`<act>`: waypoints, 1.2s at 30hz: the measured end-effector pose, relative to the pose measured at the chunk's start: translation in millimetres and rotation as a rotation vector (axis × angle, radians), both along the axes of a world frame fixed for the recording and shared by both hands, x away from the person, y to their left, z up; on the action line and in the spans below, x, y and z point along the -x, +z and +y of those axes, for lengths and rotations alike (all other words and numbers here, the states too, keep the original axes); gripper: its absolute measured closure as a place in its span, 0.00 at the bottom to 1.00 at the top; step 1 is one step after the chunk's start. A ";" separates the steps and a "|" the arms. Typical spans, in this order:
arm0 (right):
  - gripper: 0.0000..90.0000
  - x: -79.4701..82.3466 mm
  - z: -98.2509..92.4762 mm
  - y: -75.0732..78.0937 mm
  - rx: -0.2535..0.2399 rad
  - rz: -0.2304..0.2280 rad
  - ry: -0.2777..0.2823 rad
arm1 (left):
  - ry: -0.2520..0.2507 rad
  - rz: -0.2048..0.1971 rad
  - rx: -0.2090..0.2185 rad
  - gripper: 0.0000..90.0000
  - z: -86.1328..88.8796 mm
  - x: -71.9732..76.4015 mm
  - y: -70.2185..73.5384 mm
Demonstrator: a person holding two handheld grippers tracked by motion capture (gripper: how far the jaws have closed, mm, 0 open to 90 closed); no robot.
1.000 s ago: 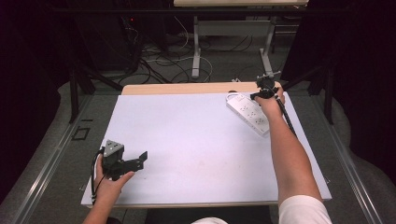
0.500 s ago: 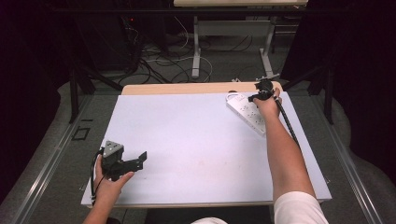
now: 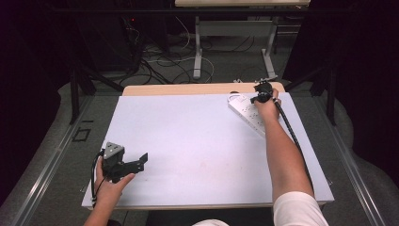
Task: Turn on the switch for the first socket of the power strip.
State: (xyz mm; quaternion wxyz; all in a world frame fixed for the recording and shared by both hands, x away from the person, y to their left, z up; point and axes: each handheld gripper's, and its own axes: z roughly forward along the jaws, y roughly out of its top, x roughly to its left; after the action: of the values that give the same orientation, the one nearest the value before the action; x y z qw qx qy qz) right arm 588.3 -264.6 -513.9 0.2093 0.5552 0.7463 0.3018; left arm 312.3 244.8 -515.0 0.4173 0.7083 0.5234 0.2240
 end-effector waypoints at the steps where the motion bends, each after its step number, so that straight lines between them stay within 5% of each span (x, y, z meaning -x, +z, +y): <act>1: 0.93 -0.2 -0.9 -0.2 0.009 0.002 0.009 | 0.001 0.000 0.001 0.05 -0.1 -0.1 -0.1; 14: 1.00 -3.0 9.1 -9.5 0.073 -0.020 0.049 | -0.001 0.001 -0.001 0.05 0.4 -0.4 -0.4; 36: 1.00 -4.4 7.3 -12.1 0.066 -0.015 0.012 | 0.000 0.003 0.002 0.05 -1.4 -1.0 -1.9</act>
State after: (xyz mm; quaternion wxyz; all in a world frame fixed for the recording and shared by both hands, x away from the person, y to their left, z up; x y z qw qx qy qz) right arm 592.8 -257.2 -525.9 0.2312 0.5413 0.7575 0.2824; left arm 313.3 243.4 -516.8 0.4173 0.7083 0.5241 0.2225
